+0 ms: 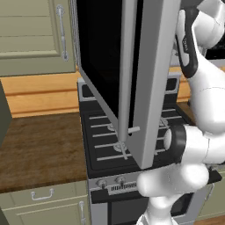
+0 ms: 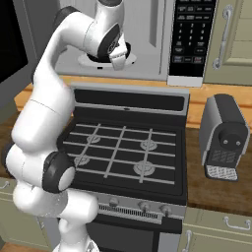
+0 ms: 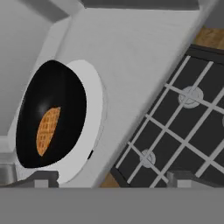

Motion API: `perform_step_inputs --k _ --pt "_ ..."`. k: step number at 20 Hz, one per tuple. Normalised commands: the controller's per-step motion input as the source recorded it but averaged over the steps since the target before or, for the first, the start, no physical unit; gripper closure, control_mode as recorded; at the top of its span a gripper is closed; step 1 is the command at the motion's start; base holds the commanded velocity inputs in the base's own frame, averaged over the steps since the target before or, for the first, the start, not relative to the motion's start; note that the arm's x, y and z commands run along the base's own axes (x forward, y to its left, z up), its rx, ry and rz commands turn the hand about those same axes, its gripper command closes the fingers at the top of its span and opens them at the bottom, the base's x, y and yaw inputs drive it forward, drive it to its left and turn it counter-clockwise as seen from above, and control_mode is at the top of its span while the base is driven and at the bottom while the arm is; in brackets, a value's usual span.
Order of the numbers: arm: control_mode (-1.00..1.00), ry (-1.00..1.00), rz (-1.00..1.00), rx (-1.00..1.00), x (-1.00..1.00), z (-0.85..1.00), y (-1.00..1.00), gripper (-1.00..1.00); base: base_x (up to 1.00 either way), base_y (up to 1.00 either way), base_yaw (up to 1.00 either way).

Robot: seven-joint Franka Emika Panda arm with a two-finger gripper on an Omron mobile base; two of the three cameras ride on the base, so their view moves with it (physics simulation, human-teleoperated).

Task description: Open the microwave, place the bowl with waffle inside the microwave, then close the microwave door and turn it on.

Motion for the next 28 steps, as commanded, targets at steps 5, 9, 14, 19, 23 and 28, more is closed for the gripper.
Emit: perform_step_inputs --k 5,9,14,19,23,28 --pt "-1.0 -0.24 0.0 0.0 -1.0 0.01 -0.16 -1.0 0.0 0.0 0.0" --pt "-1.0 -0.19 0.02 0.0 -1.0 0.12 -0.14 -1.0 0.0 0.0 0.0" --pt "-1.0 -0.14 0.03 0.0 -1.0 0.05 -0.08 -1.0 0.0 0.0 0.0" --pt "-1.0 -0.16 0.05 0.0 -1.0 0.01 -0.14 -1.0 0.0 0.0 0.0" --pt "-1.0 0.0 0.06 0.0 -1.0 0.0 -0.06 -1.0 0.0 0.0 0.0" --pt "-1.0 0.07 0.04 0.0 -0.84 0.0 -0.06 -1.0 0.0 0.0 0.0"
